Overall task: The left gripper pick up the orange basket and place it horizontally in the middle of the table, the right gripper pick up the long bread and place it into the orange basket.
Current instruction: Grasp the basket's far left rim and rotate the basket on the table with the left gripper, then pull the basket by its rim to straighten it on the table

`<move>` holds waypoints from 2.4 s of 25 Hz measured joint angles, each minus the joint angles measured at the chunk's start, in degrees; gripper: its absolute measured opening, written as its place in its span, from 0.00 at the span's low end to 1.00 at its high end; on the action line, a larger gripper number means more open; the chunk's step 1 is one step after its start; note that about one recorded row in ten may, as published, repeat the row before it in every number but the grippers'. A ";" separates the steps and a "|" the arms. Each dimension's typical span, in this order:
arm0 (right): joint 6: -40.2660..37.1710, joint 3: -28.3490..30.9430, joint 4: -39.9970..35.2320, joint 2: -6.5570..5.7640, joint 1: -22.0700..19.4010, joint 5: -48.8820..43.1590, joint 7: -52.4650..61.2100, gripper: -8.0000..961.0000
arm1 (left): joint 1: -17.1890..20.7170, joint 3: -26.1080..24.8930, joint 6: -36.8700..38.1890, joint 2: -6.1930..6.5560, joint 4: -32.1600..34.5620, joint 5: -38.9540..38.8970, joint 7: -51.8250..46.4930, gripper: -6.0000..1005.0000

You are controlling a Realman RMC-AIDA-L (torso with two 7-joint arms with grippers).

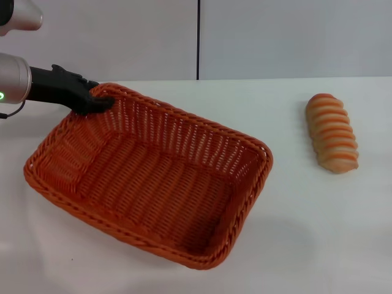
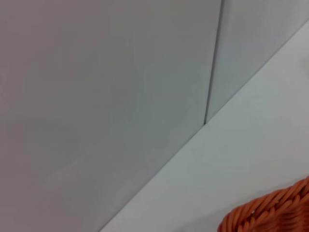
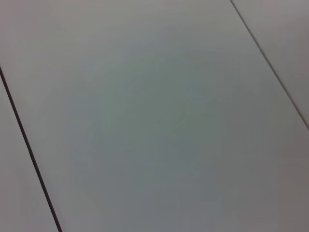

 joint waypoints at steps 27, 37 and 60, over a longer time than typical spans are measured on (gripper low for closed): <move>1.47 0.00 0.15 0.02 0.42 0.00 1.32 0.85 | 1.99 -13.26 14.47 0.41 -1.46 -15.09 -4.02 0.22; 2.63 0.00 0.18 -0.03 0.86 0.00 1.32 0.85 | 3.15 -14.80 16.87 0.73 -1.34 -18.65 -16.15 0.20; 6.86 0.00 -0.21 -0.16 1.94 -0.10 1.32 0.85 | 10.91 -14.85 10.72 0.10 -8.91 -21.25 -19.13 0.20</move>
